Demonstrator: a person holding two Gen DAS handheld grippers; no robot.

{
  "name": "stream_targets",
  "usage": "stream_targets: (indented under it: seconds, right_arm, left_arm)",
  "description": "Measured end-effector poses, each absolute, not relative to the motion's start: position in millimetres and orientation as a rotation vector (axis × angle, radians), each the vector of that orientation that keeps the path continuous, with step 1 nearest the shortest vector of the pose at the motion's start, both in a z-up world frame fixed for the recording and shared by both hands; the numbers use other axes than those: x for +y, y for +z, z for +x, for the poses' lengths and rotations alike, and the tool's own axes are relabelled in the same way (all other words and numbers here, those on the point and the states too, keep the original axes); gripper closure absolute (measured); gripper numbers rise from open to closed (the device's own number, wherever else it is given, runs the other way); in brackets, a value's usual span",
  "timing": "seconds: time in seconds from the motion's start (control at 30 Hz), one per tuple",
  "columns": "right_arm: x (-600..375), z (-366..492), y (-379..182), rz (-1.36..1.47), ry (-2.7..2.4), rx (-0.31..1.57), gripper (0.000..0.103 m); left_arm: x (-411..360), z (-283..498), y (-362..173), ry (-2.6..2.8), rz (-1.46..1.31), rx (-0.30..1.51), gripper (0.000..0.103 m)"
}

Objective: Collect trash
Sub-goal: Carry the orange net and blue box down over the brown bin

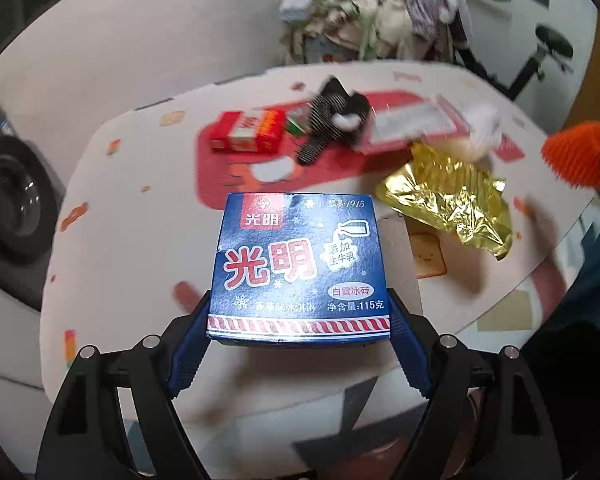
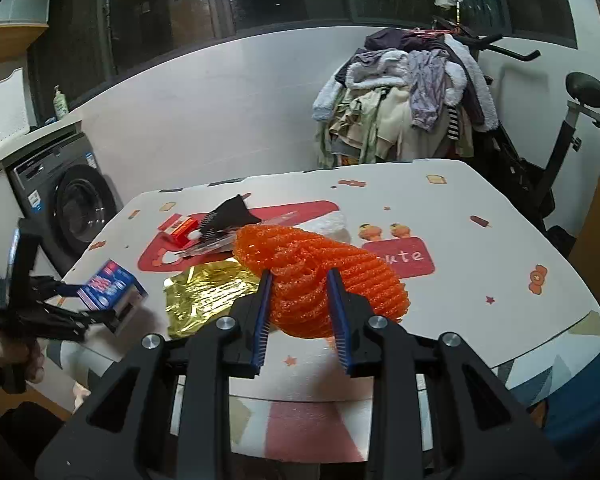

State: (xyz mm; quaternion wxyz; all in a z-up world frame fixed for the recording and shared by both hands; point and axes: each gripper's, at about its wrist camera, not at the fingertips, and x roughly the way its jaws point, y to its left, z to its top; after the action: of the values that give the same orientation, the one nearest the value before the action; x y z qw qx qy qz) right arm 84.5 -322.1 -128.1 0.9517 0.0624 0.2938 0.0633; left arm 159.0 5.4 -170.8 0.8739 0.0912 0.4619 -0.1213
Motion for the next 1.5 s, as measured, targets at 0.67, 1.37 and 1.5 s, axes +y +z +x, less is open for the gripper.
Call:
stream_targets:
  seconds: [0.67,1.37,1.5]
  right_arm:
    - [-256.0,36.6,-138.3,0.083,0.297,0.701,0.073]
    - [-182.4,-24.3,-204.4,0.173,0.557,1.064,0.073]
    - [-173.8,-24.4,-219.2,0.177,0.576,1.136,0.073]
  left_arm:
    - [34.8,42.9,-116.3,-0.307,0.081,0.787,0.024]
    - [49.3,-8.5,-125.9,-0.335,0.045,0.766,0.024]
    - [50.9,-9.8,-127.6,-0.335,0.037,0.767,0.024]
